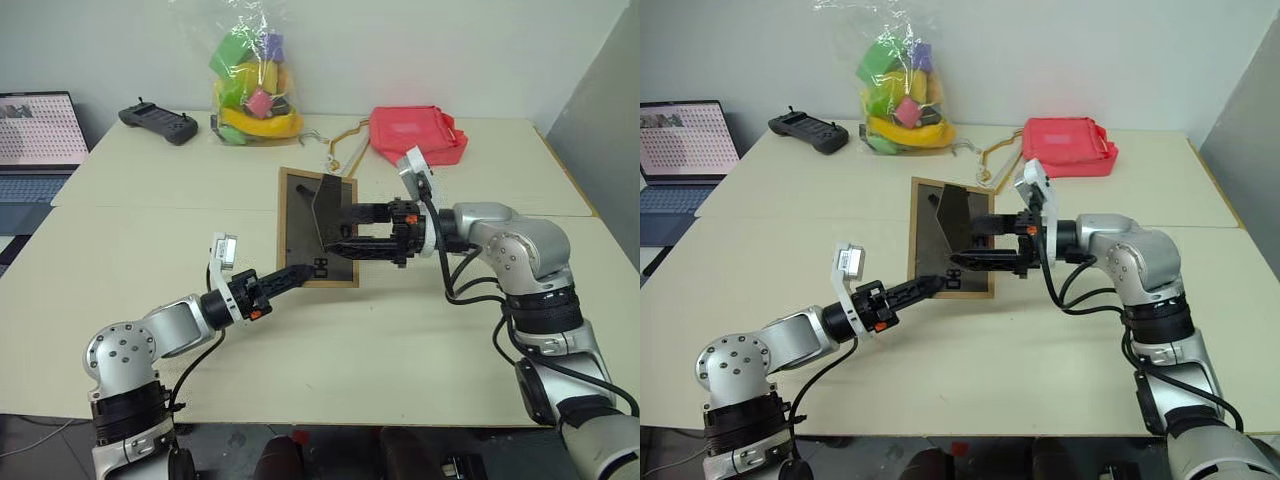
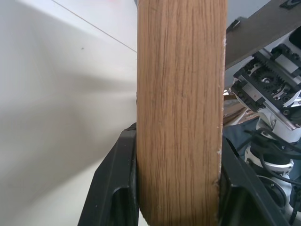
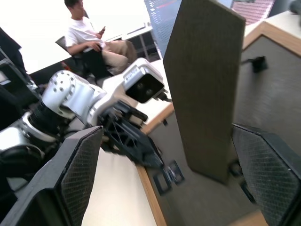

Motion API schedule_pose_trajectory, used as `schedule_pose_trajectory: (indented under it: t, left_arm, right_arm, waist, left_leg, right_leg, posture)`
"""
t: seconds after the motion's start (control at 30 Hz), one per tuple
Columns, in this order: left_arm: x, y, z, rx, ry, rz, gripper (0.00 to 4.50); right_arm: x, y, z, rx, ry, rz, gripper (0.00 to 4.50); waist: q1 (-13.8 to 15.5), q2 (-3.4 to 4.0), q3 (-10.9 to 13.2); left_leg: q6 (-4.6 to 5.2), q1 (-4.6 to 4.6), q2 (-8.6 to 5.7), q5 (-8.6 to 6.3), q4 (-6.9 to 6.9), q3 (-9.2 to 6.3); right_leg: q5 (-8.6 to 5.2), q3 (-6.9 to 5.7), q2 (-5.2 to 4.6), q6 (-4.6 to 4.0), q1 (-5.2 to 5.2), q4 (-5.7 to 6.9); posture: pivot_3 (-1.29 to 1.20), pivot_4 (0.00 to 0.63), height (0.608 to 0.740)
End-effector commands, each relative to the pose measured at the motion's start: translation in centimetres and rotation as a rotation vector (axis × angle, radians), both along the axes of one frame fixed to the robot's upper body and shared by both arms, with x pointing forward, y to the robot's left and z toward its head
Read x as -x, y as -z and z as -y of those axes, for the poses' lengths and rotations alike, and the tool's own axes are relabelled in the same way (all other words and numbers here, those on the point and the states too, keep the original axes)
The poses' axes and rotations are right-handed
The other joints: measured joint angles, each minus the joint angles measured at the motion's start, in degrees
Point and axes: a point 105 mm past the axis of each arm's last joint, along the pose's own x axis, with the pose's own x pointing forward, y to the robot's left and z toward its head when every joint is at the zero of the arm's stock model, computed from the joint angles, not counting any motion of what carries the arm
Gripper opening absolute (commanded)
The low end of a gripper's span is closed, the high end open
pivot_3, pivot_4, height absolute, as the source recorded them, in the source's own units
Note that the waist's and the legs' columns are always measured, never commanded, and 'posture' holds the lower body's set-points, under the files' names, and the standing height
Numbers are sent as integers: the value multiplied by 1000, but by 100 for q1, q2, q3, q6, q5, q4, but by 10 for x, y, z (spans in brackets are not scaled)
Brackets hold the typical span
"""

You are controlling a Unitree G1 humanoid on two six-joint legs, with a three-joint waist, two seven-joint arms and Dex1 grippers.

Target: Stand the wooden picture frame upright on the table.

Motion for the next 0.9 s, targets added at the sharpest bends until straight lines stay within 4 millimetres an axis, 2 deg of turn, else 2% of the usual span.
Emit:
schedule_pose_trajectory:
  t: [0.03,0.17,0.23,0.3,0.4,0.53,0.67,0.9]
  left_arm:
    - [-1,-7,0,25,32,-34,1311]
    - [3,-9,0,72,100,-101,1311]
    - [6,-14,3,96,139,-120,1311]
    - [9,-20,6,132,180,-128,1311]
    - [14,-30,11,194,212,-141,1311]
    - [26,-30,20,196,267,-161,1311]
    - [30,-25,23,194,266,-169,1311]
    - [30,-24,24,202,255,-168,1311]
  right_arm:
    - [-20,-8,40,48,190,262,4484]
    - [-32,11,64,250,249,632,4484]
    - [-40,24,66,401,257,938,4484]
    - [-38,31,55,442,192,1179,4484]
    - [-35,35,36,422,124,1401,4484]
    - [-37,19,15,335,155,1582,4484]
    - [-34,6,4,261,166,1715,4484]
    - [-32,6,8,236,169,1787,4484]
  waist:
    - [16,-1,1]
    - [9,-5,3]
    - [-5,-5,3]
    - [-43,-5,3]
    - [-117,-5,3]
    - [-133,-6,3]
    - [-99,-6,3]
    - [-5,-9,2]
  left_leg:
    - [0,0,-1,0,0,1]
    - [0,-3,-3,0,3,3]
    - [-1,-1,-2,0,1,3]
    - [-5,7,-1,3,0,9]
    - [-23,13,2,12,-5,15]
    - [-36,16,6,20,-5,21]
    - [-47,16,-1,26,-6,21]
    - [-48,14,-5,26,-1,20]
  right_leg:
    - [0,2,-1,0,0,-2]
    - [0,1,-3,1,2,-5]
    - [0,2,-2,1,2,-4]
    - [0,9,-2,1,2,1]
    - [0,17,0,1,1,4]
    - [0,25,-2,0,-5,9]
    - [0,22,-6,0,-5,9]
    - [0,20,-12,0,-1,8]
  posture:
    - [0,150,740]
    - [0,150,740]
    - [0,150,740]
    - [0,150,740]
    - [0,150,740]
    - [0,150,740]
    - [0,150,740]
    - [0,150,740]
